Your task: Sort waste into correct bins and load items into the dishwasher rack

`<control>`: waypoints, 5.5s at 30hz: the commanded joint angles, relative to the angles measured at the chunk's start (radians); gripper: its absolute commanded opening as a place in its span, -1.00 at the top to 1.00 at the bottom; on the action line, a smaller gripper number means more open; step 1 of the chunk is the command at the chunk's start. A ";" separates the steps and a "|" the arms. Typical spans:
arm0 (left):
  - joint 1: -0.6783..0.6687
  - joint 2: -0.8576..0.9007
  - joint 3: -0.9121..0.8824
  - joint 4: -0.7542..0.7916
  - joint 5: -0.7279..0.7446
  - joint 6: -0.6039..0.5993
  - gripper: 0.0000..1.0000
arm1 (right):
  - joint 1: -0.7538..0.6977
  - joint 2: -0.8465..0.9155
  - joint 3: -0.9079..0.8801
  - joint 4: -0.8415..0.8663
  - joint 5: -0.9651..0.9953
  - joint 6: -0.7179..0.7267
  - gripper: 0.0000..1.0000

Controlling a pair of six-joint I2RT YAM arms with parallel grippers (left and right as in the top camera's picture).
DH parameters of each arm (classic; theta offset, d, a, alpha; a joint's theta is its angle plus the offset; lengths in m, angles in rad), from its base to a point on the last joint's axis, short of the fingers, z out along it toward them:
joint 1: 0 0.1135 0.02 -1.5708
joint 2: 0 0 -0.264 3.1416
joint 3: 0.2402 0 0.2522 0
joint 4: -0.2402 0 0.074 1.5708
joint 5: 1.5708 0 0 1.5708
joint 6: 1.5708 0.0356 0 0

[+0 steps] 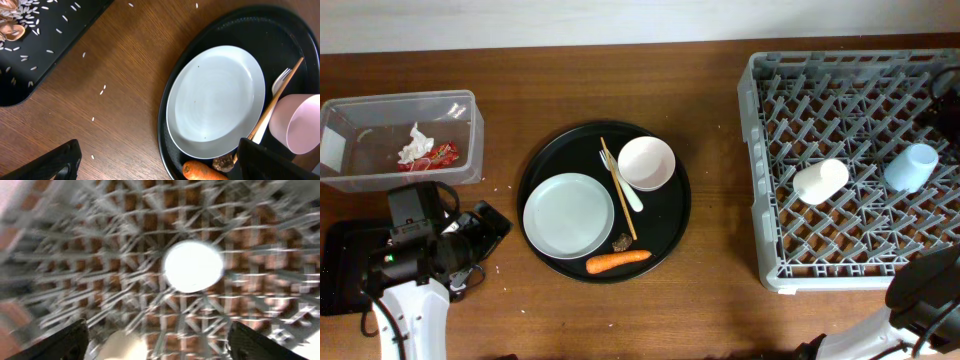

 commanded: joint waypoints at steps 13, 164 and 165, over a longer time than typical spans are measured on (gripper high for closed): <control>0.006 -0.004 0.001 0.002 0.007 -0.006 -0.98 | 1.223 -0.157 -0.145 0.002 0.183 0.164 -1.00; 0.006 -0.004 0.001 0.002 0.006 -0.006 -0.98 | 1.277 -0.219 -0.437 0.470 0.304 0.056 0.92; 0.006 -0.004 0.001 0.002 0.006 -0.006 -0.98 | 1.266 -0.270 -0.437 0.432 0.306 0.066 0.92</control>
